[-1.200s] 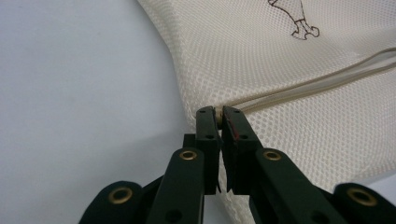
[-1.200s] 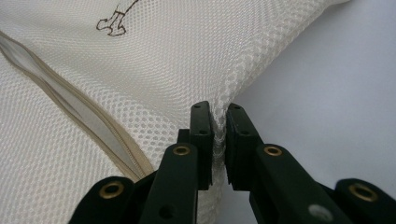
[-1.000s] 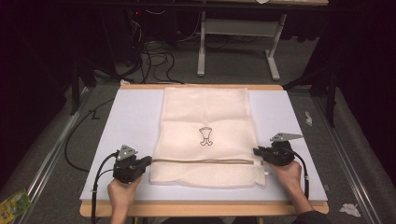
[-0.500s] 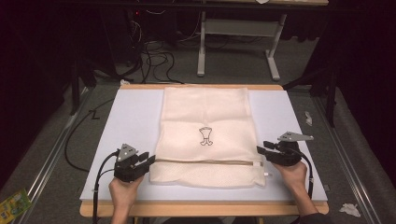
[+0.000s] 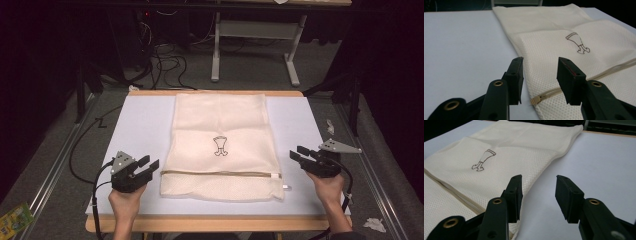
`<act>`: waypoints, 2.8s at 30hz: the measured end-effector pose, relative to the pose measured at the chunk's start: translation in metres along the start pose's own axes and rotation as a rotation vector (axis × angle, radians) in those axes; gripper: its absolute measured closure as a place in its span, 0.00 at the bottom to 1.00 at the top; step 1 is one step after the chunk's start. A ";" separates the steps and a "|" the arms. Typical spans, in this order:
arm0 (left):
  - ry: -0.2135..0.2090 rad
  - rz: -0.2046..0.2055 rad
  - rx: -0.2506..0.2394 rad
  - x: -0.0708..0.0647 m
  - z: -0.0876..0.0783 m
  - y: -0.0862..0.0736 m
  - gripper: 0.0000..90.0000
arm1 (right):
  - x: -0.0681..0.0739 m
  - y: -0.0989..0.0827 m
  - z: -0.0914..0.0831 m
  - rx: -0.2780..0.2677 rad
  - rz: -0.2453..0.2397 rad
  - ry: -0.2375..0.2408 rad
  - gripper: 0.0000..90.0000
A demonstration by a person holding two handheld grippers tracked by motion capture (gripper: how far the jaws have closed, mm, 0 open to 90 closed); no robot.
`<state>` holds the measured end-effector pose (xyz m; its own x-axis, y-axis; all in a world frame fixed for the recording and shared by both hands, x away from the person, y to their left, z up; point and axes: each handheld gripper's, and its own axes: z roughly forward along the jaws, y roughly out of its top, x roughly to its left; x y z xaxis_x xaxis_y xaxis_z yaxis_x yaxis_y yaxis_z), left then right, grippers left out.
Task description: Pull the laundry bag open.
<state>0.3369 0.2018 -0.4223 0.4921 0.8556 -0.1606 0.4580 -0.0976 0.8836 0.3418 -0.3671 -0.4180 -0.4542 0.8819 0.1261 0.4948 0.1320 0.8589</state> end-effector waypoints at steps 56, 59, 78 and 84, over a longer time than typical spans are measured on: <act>0.138 -0.106 -0.010 0.048 0.023 -0.012 0.59 | -0.070 -0.036 -0.020 -0.032 0.173 -0.171 0.67; 0.144 -0.106 -0.002 0.048 0.026 -0.013 0.59 | -0.070 -0.037 -0.017 -0.023 0.174 -0.175 0.67; 0.184 -0.127 0.053 0.056 0.044 -0.020 0.57 | -0.075 -0.047 -0.004 0.028 0.189 -0.200 0.67; 0.194 -0.133 0.064 0.058 0.048 -0.021 0.57 | -0.074 -0.048 0.000 0.045 0.187 -0.208 0.67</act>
<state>0.3913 0.2290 -0.4707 0.2762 0.9440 -0.1805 0.5583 -0.0047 0.8296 0.3513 -0.4388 -0.4685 -0.1922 0.9662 0.1717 0.5901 -0.0260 0.8069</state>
